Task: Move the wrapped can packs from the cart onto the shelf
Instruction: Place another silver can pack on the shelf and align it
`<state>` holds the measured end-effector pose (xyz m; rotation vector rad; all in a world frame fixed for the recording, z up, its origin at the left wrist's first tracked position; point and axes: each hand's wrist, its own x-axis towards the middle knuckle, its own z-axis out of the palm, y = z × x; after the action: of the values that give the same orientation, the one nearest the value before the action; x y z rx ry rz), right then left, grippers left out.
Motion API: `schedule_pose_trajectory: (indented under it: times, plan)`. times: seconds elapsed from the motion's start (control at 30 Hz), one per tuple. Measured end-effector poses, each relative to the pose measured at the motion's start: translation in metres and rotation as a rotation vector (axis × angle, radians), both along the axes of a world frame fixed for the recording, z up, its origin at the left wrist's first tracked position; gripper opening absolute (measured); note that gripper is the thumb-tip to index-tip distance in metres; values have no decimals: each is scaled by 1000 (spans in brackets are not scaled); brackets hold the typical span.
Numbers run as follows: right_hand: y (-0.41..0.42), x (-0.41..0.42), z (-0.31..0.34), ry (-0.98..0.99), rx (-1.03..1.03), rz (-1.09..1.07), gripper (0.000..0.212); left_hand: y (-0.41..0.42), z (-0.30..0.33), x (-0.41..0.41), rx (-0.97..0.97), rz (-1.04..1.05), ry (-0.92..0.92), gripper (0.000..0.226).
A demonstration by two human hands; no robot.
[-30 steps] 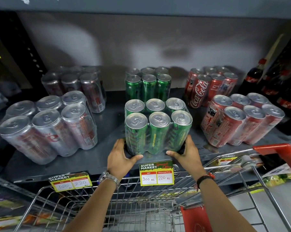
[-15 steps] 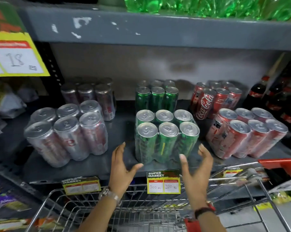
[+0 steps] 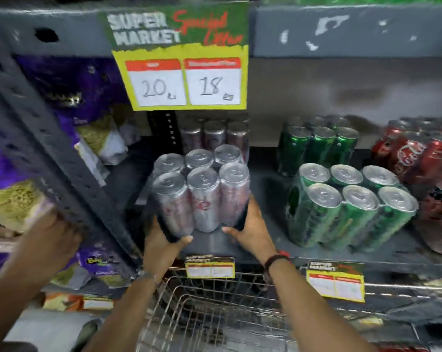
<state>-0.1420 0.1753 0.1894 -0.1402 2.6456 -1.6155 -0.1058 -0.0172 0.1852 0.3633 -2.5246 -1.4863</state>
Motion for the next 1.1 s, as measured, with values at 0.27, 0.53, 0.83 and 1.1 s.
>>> schedule_pose_trajectory:
  times: [0.27,0.53,0.83,1.1]
  plan:
    - [-11,-6,-15,24,-57,-168,68,-9,1,-9,-35,-33,-50,66]
    - [-8,23,-19,60,-22,-168,72,-27,-1,-3,-79,-159,-183,77]
    - [-9,22,-20,86,54,-185,63,-23,-8,-4,-124,-59,-120,76]
    - [-4,24,-20,65,38,-191,61,-21,-7,-2,-143,-87,-78,73]
